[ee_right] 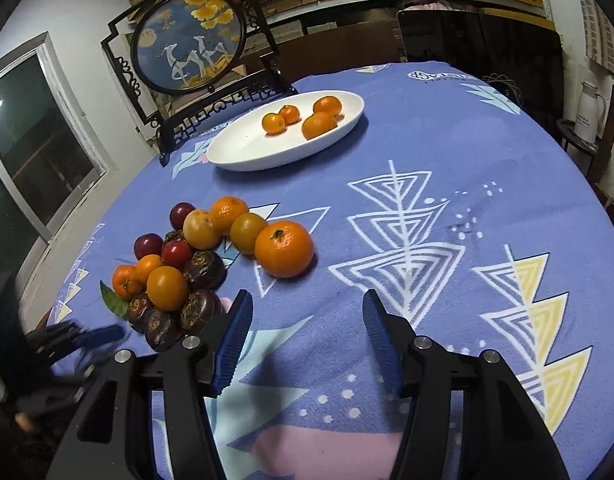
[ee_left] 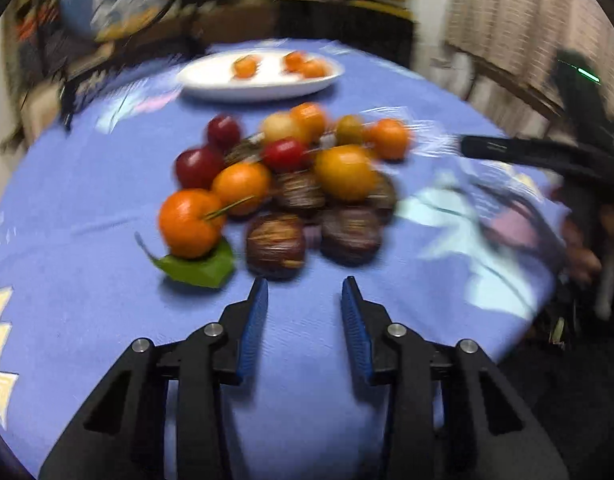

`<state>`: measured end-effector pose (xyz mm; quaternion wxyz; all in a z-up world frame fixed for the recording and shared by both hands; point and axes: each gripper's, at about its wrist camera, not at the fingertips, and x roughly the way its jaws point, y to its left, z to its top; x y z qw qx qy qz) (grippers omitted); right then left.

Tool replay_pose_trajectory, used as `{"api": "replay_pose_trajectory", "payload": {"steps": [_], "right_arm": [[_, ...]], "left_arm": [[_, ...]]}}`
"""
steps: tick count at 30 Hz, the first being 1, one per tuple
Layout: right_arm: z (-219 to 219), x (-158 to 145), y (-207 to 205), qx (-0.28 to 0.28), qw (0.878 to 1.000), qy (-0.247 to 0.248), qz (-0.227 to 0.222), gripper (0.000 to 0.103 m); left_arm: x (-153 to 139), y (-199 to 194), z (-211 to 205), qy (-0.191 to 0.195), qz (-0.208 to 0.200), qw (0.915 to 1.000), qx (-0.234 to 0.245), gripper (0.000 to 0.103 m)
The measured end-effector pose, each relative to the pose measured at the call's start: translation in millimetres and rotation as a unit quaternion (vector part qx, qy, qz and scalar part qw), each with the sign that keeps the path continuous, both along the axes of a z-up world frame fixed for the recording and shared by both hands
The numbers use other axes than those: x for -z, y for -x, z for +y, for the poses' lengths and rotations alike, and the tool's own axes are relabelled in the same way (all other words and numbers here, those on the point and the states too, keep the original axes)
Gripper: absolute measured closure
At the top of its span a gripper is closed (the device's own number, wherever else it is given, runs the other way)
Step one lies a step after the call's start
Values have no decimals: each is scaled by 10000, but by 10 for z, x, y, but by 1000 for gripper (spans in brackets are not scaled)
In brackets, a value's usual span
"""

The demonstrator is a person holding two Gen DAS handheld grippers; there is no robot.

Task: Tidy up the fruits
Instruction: 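Grasp a dark brown water chestnut with the left gripper while the right grasps a mandarin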

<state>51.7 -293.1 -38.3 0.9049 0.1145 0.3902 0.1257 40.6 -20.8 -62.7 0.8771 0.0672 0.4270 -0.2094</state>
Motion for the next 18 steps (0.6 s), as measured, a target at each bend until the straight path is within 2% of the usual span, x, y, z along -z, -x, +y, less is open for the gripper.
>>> {"api": "replay_pose_trajectory", "payload": {"steps": [7,13,18], "right_arm": [[-24,-14,30,-19,10000,14,20,45],[74,36,-9,-175,9996,209,111,41],[179,32,-97,-237,9988,423,116,41]], "left_arm": [[-33,-288,-38,8,-111,9999,-122,64],[-18,-343,-93,4,-161,9998,-150,63],[-33,-403,-31,230,-114,9994,-235,62]]}}
